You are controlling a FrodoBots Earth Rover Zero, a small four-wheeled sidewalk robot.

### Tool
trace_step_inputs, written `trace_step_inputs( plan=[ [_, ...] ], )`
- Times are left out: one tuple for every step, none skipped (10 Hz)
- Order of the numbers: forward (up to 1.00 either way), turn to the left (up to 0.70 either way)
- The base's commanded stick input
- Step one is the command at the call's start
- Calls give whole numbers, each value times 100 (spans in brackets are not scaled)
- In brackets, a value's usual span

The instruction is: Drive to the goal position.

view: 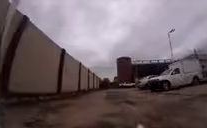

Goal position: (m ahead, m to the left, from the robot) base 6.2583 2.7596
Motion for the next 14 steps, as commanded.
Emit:
trace_step_inputs(
  plan=[
    [100,0],
    [100,0],
    [100,0],
    [100,0],
    [100,0],
    [100,0],
    [100,0],
    [100,0],
    [100,0],
    [100,0],
    [100,0],
    [100,0],
    [100,-3],
    [100,-10]
  ],
)
